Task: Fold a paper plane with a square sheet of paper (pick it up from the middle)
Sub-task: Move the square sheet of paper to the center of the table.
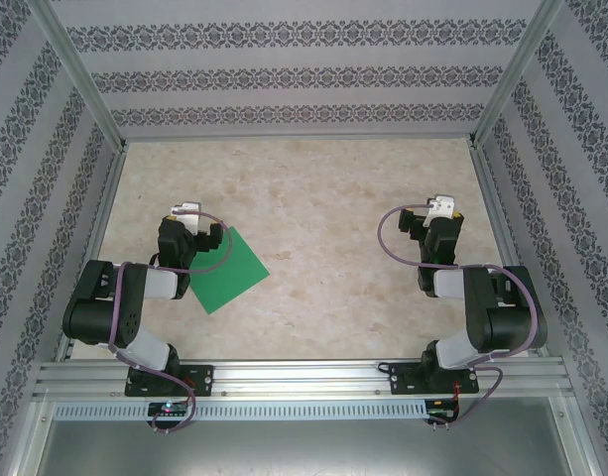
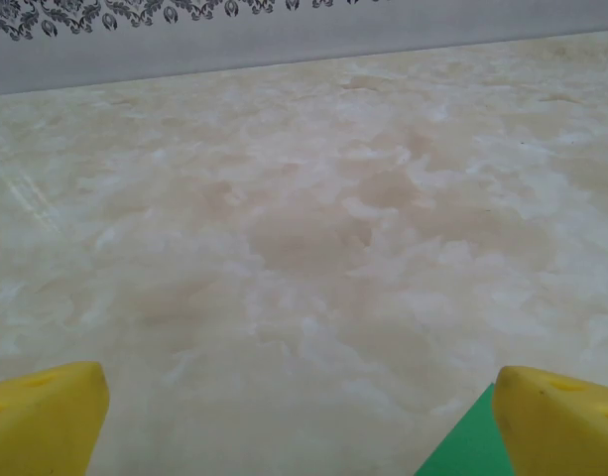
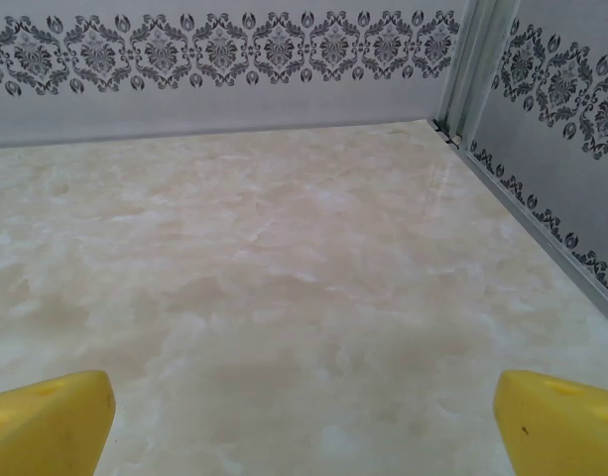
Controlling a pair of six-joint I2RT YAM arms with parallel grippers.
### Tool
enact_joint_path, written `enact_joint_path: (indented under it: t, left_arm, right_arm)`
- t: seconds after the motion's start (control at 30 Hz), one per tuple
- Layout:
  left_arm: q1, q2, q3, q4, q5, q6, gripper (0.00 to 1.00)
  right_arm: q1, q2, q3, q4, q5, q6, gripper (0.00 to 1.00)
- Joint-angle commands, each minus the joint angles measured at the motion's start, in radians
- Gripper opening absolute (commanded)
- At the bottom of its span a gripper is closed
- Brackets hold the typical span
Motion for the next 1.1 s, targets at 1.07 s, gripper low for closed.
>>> enact_joint_path:
  t: [1.07]
  left_arm:
    - [0.025, -0.417, 0.247, -0.837, -0.011, -0.420, 1.00]
  right_arm:
    - [0.186, -0.188, 0.439, -0.971, -0.527, 0.332, 0.98]
